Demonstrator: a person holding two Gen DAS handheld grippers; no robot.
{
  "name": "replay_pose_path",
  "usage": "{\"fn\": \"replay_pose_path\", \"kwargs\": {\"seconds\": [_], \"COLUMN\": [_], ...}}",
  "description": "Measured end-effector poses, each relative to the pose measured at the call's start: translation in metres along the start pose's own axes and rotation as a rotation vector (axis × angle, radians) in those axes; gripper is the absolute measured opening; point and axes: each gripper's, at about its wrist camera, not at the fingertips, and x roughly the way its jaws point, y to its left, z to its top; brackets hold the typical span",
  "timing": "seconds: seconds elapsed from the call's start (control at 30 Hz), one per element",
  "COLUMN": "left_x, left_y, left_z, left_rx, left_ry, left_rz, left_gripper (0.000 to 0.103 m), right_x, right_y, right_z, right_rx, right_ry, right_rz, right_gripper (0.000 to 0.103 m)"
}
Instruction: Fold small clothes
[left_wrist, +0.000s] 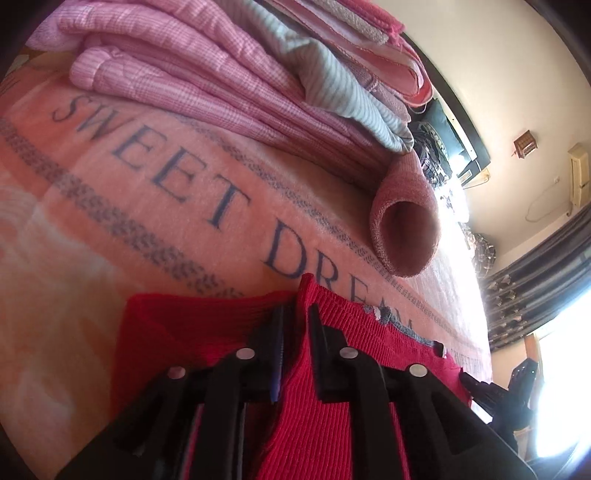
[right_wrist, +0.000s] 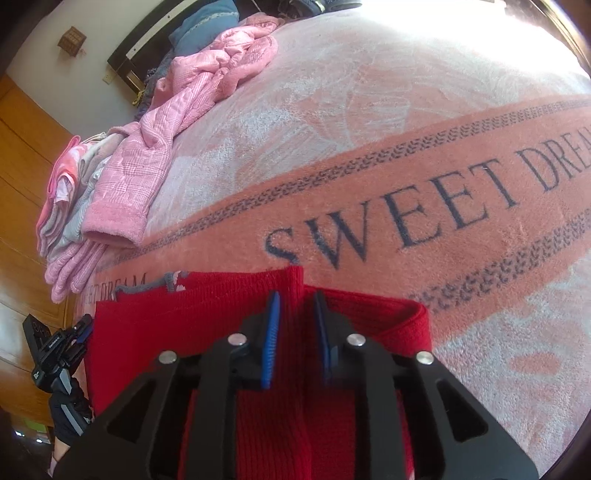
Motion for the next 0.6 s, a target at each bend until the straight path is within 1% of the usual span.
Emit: {"fn": "replay_pose_path", "kwargs": {"seconds": [0.03, 0.07, 0.13, 0.2, 0.27, 0.3, 0.33, 0.47, 0.6], "left_x": [-0.012, -0.025, -0.048, -0.069, -0.086, -0.094, -0.100, -0.107, -0.098], "left_y": [-0.001, -0.002, -0.009, -0.020, -0.029, -0.035, -0.039, -0.053, -0.052], "left_z": [0.000, -0.001, -0.007, -0.018, -0.035, -0.045, -0.054, -0.092, -0.120], "left_rx": [-0.002, -0.001, 0.033, 0.101, 0.152, 0.171, 0.185, 0.236, 0.233], "left_ry": [-0.014, -0.018, -0.007, 0.018, 0.041, 0.050, 0.063, 0.110, 0.158], "left_rz": [0.008, 0.006, 0.022, 0.041, 0.044, 0.046, 0.047, 0.024, -0.005], "left_gripper": [0.031, 0.031, 0.033, 0.034, 0.038, 0.039, 0.043, 0.048, 0.050], "right_x": [-0.010, -0.021, -0.044, -0.065, -0.082, -0.089, -0.095, -0.107, -0.098], "right_y": [0.004, 0.007, 0.012, 0.014, 0.015, 0.016, 0.016, 0.009, -0.001], "right_z": [-0.002, -0.004, -0.012, -0.025, -0.045, -0.058, -0.070, -0.110, -0.132], "right_rx": [-0.018, -0.039, -0.066, -0.070, -0.085, -0.101, -0.111, -0.107, -0.086], "right_ry": [-0.009, -0.010, 0.005, 0.043, 0.085, 0.107, 0.123, 0.160, 0.212], "right_rz": [-0.006, -0.003, -0.003, 0.028, 0.050, 0.048, 0.050, 0.094, 0.110], "right_gripper": [0.036, 0.040, 0.043, 0.045, 0.046, 0.046, 0.046, 0.047, 0.047]}}
